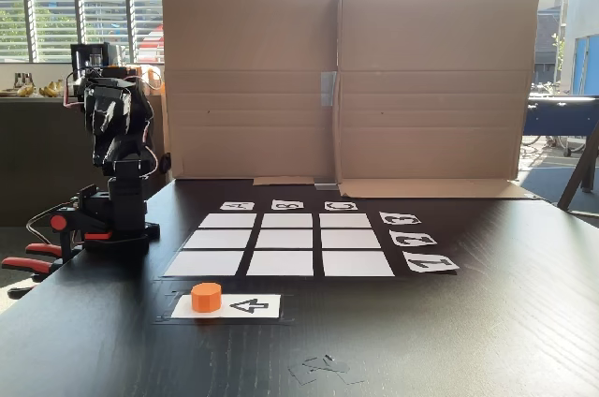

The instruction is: Pick up the round, orange token and place it in the grid on square A2.

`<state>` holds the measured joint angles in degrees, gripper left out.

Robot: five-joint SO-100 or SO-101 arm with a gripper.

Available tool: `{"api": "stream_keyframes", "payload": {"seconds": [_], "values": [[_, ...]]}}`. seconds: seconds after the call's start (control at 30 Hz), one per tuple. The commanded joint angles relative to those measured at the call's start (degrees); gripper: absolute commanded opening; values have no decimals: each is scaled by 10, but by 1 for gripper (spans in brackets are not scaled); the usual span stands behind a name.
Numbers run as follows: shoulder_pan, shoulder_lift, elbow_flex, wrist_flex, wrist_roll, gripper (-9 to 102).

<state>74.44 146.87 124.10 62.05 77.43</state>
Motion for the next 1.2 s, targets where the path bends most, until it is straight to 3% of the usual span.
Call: {"api": "stream_keyframes", "payload": {"seconds": [0.0,0.53,0.83,1.17], "values": [[-11,-67,-83,36,18,27],[-66,-366,-408,211,84,32],[-95,-533,-537,250,127,35],[-172,-637,-579,259,165,40]]}}
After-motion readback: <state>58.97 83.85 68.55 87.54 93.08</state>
